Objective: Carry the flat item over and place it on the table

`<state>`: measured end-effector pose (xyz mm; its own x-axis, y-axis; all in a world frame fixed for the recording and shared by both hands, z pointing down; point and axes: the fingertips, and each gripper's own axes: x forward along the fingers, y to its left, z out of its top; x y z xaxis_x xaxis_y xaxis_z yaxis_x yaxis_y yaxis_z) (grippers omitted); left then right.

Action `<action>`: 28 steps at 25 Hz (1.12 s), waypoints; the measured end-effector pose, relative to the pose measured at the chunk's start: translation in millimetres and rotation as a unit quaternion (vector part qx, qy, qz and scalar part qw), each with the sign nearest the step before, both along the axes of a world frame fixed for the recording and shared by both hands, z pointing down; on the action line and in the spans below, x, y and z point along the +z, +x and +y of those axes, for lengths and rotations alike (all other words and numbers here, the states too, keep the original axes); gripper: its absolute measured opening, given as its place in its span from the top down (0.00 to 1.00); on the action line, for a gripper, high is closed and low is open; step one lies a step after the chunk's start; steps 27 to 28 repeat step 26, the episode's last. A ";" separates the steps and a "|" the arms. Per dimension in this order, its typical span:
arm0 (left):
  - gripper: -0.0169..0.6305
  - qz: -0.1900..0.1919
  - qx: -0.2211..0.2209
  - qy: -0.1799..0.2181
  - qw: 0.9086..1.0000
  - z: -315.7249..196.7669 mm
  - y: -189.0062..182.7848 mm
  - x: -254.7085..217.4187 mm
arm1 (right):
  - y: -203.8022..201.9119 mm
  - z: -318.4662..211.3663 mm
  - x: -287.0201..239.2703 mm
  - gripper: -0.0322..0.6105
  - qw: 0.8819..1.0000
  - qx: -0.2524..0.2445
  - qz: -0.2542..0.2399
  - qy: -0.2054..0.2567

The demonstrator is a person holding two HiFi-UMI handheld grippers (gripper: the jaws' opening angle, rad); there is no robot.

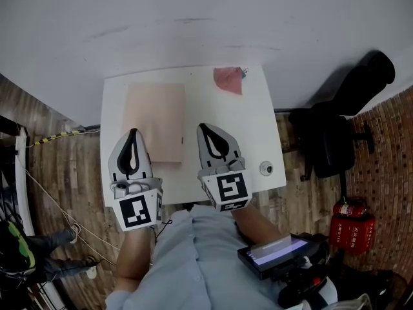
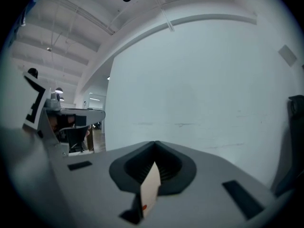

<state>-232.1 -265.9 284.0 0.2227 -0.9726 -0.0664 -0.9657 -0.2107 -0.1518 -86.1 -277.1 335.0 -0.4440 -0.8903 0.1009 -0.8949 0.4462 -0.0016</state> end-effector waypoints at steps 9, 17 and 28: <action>0.96 0.003 0.001 -0.002 1.000 0.1 -4.1 0.9 | -4.2 2.7 -8.6 0.95 1.000 -0.003 0.004 0.013; 0.96 0.003 0.000 -0.001 1.000 2.6 -4.8 -0.6 | -7.7 6.2 -10.0 0.95 1.000 -0.008 0.003 0.009; 0.96 -0.003 0.001 -0.003 1.000 4.5 -3.2 -0.3 | -4.2 8.1 -6.9 0.95 1.000 -0.003 0.003 0.010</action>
